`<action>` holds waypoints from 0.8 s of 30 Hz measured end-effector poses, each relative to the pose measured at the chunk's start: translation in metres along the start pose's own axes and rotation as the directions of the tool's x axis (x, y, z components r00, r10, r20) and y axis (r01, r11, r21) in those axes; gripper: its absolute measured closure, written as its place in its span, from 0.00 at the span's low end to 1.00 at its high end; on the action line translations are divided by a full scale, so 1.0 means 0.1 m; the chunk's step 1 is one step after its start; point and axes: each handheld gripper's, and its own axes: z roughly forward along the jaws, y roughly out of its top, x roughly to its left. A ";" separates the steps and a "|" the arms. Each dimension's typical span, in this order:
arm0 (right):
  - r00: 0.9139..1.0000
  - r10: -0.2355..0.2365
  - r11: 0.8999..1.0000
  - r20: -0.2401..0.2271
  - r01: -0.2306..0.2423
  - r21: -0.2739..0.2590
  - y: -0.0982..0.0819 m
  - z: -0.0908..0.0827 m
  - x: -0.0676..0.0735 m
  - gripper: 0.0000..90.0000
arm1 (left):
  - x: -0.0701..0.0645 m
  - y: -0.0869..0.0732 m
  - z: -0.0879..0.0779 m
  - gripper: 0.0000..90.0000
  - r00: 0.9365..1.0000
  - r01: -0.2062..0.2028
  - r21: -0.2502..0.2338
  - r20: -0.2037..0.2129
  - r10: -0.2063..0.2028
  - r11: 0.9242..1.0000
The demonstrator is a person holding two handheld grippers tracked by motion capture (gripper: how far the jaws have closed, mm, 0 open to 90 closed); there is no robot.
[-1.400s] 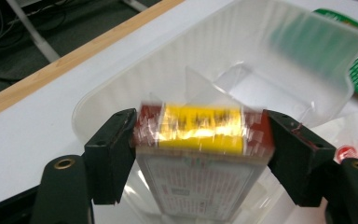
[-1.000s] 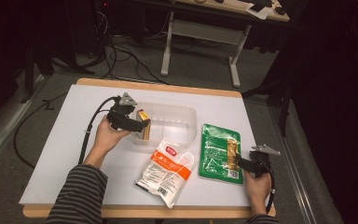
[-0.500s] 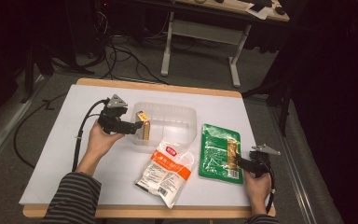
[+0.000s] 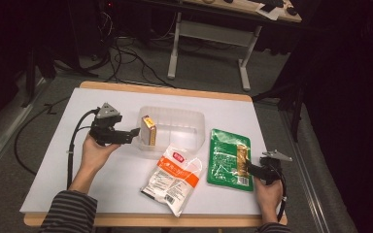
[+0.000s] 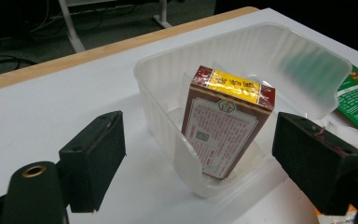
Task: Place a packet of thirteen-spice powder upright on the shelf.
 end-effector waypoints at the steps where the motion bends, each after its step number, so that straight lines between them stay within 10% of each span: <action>1: 1.000 0.000 1.000 0.000 0.000 0.000 0.00 0.00 0.00 0.39 | 0.01 -0.01 -0.02 0.20 1.000 0.003 0.001 -0.006 -0.003 1.000; 24: 1.000 0.025 1.000 -0.013 -0.024 0.017 0.01 0.00 -0.01 0.39 | 0.37 -0.63 -0.25 0.22 0.983 0.043 -0.011 -0.179 -0.044 0.999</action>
